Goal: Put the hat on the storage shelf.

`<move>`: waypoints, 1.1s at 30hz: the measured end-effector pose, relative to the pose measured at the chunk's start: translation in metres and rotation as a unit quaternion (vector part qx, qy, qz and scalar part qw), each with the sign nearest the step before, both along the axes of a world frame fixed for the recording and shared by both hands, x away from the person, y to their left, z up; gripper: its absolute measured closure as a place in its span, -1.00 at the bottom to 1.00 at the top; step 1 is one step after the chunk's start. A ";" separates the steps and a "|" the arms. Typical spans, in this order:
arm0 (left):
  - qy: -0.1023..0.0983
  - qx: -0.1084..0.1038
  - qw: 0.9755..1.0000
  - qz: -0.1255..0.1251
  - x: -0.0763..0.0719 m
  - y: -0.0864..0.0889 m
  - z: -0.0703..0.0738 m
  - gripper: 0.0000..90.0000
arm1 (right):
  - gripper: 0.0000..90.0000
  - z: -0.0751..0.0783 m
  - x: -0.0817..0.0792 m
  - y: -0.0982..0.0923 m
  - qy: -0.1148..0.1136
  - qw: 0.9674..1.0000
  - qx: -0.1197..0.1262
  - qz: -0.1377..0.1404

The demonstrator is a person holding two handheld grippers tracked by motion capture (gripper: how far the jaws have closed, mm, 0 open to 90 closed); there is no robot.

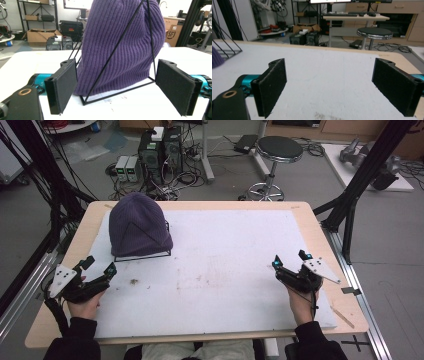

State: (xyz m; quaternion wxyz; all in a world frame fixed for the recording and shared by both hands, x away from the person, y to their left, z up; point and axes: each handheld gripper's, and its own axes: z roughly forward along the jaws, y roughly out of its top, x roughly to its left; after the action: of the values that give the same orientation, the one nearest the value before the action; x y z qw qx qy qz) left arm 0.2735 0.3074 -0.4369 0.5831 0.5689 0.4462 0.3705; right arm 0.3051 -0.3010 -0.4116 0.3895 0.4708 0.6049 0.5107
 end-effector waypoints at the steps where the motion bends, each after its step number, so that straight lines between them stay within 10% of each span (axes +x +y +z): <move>1: -0.001 0.002 1.000 0.001 -0.001 -0.001 -0.002 -0.59 | -0.74 -0.004 0.000 0.002 0.005 1.000 -0.007 -0.001; 33: 0.006 0.000 1.000 -0.008 -0.003 -0.005 -0.007 -0.59 | -0.74 -0.018 0.000 0.005 0.042 0.999 -0.003 0.009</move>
State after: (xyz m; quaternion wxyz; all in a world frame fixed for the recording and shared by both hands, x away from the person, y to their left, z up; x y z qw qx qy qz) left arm 0.2705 0.3022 -0.4435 0.5834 0.5750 0.4445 0.3625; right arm 0.3054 -0.2958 -0.4299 0.3605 0.4854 0.6265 0.4918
